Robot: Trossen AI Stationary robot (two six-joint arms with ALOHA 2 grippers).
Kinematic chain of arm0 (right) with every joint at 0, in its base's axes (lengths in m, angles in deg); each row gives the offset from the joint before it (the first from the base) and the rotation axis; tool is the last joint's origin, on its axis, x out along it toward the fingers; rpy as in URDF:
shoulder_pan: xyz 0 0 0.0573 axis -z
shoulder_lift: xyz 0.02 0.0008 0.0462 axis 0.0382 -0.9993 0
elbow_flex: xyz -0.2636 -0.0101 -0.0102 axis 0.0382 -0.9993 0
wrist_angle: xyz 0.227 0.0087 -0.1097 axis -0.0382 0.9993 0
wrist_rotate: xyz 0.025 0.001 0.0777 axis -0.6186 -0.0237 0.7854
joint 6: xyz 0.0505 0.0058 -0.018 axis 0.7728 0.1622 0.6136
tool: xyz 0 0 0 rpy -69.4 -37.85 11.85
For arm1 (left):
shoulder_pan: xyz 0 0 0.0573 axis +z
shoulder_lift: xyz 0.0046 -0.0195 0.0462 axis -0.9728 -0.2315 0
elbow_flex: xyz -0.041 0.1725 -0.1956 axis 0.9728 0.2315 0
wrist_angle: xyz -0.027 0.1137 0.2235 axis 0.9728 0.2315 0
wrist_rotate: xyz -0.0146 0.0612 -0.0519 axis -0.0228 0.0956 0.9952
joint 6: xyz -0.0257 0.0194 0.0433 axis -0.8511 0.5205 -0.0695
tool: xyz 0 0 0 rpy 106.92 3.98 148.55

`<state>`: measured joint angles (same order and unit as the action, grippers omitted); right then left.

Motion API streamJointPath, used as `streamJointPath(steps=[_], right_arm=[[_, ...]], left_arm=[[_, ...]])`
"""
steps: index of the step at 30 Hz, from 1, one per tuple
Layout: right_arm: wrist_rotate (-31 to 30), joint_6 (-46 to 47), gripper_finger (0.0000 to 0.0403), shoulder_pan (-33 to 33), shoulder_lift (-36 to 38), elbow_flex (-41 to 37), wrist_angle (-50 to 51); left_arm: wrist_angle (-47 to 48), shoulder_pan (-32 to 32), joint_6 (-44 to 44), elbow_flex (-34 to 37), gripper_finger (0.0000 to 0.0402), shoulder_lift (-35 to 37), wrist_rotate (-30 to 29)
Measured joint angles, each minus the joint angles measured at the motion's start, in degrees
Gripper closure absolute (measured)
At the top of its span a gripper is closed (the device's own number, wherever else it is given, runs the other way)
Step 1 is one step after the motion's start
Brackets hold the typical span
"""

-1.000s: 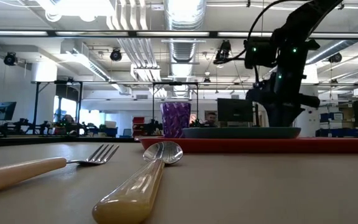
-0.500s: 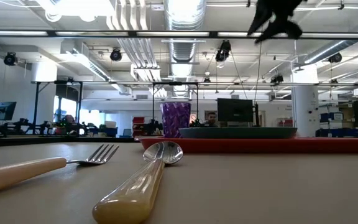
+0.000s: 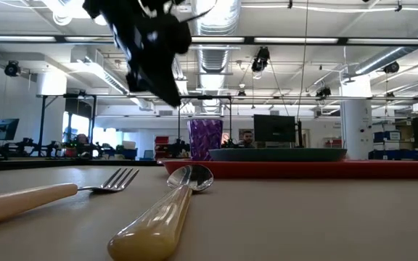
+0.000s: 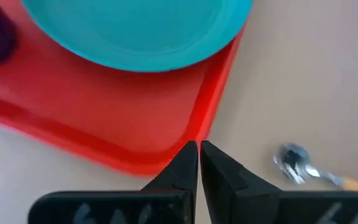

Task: Pick and place plate/cup/fork/spoon on tray
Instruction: Move the red tray to the center of the table

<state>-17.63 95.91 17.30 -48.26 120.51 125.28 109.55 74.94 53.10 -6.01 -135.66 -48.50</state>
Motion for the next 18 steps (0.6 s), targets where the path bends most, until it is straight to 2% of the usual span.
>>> streamJointPath(steps=[4,10,18], right_arm=[[0.0,0.0,0.0392,0.0,-1.1,-0.3,1.1],[0.0,-0.4,0.0394,0.0,-2.8,-0.4,1.3],[1.4,-0.5,0.0394,0.0,-3.2,-0.4,1.1]], left_arm=[[-5.7,0.1,-1.2,1.5,0.0401,-6.1,-0.1],[-6.0,0.8,-1.2,1.4,0.0401,-14.2,-1.7],[-6.2,1.7,-1.2,1.1,0.0401,-16.4,-2.1]])
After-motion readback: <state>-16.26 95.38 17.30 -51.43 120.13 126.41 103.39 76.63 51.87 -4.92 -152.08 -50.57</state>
